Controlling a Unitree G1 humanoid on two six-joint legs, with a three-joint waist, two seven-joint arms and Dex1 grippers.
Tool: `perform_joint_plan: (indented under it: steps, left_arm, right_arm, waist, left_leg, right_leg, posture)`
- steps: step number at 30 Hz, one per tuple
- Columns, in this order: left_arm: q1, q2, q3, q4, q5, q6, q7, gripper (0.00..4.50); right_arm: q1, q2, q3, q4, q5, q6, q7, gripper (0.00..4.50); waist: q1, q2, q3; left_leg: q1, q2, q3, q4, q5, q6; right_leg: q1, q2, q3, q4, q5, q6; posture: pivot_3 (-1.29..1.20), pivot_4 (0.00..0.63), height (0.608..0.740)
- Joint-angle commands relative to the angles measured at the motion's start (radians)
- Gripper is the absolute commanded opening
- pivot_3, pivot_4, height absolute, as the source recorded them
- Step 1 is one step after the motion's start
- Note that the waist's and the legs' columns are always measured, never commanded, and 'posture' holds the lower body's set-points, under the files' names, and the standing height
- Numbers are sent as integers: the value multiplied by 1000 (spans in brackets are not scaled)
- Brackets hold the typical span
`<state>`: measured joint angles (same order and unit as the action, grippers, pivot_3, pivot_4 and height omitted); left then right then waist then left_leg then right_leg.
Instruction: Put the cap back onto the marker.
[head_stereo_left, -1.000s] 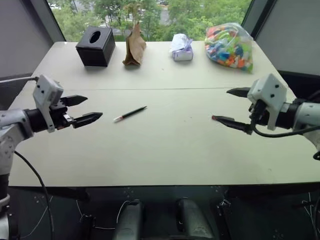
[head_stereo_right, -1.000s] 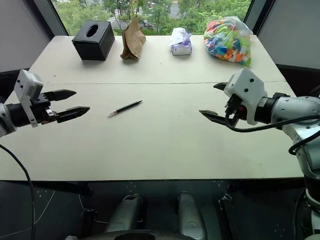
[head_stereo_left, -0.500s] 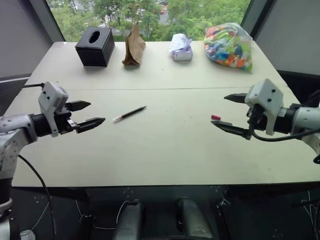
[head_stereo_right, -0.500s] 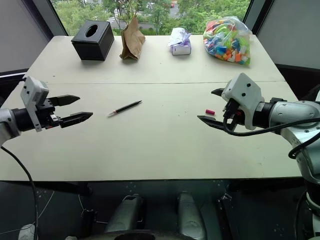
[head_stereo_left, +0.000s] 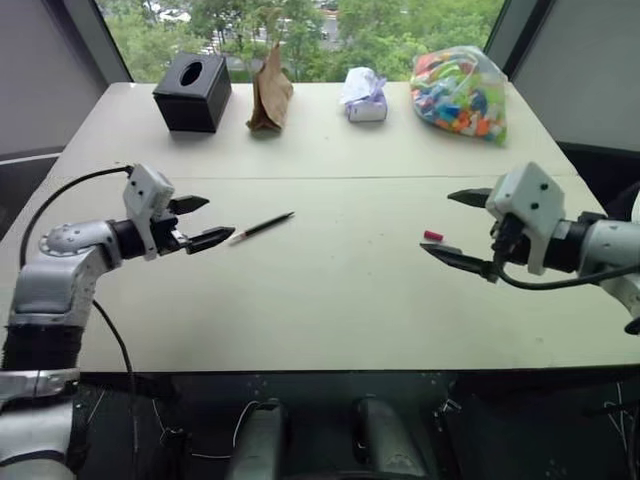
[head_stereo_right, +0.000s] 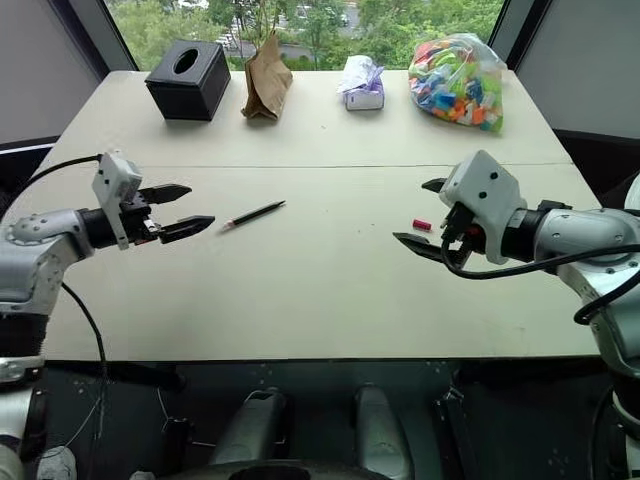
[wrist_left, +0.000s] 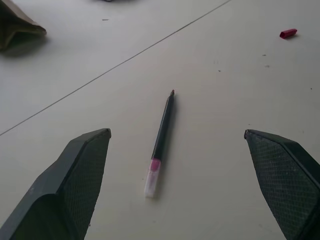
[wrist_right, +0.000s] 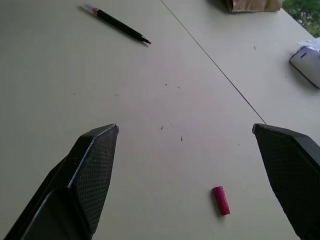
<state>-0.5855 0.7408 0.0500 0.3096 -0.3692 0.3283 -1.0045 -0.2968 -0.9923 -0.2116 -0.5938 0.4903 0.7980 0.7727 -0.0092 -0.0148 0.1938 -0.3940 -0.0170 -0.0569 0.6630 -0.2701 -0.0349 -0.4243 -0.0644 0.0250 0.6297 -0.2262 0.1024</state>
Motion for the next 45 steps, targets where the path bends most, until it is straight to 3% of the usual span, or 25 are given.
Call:
perform_joint_plan:
  steps: [1,8,15,30,34,40,45]
  left_arm:
    - [-107,-32,-35,178,88,-171,-35,4500]
    - [-299,-133,-105,562,226,-447,-98,4500]
    - [-378,-176,-129,771,315,-580,-130,4500]
    - [-422,-226,-122,931,386,-547,-116,4500]
    - [-431,-237,-116,950,393,-535,-96,3212]
    - [-434,-250,-109,969,399,-508,-73,73]
    - [-431,-257,-109,976,412,-500,-69,30]
  right_arm:
    - [22,23,-41,-69,6,9,-45,4434]
    - [109,63,-98,-174,13,57,-133,4434]
    - [162,81,-148,-244,23,98,-178,4434]
    - [160,58,-171,-242,26,101,-196,4434]
    - [154,52,-172,-238,23,99,-195,4500]
    - [150,42,-177,-234,19,99,-195,4500]
    - [146,32,-184,-235,24,105,-195,4500]
  waist:
    - [0,0,0]
    - [-1,0,0]
    - [-3,-1,0]
    - [0,-1,0]
    - [0,-1,0]
    - [-1,-1,0]
    - [-1,-1,0]
  left_leg:
    - [0,0,0,0,0,0]
    - [-1,-1,0,0,0,0]
    - [-1,-1,-1,1,0,0]
    - [-1,-1,-1,1,0,0]
    - [-1,-1,-1,1,0,0]
    - [0,-1,-1,2,0,0]
    - [0,-1,-1,2,0,0]
  right_leg:
    - [0,0,0,0,0,0]
    - [0,0,0,0,0,1]
    - [0,0,0,0,0,1]
    - [0,0,0,1,1,1]
    - [0,0,0,1,1,1]
    - [0,0,0,2,1,1]
    - [1,0,0,2,1,1]
  posture:
    - [0,150,740]
    - [0,150,740]
    - [0,150,740]
    - [0,150,740]
    - [0,150,740]
    - [0,150,740]
    - [0,150,740]
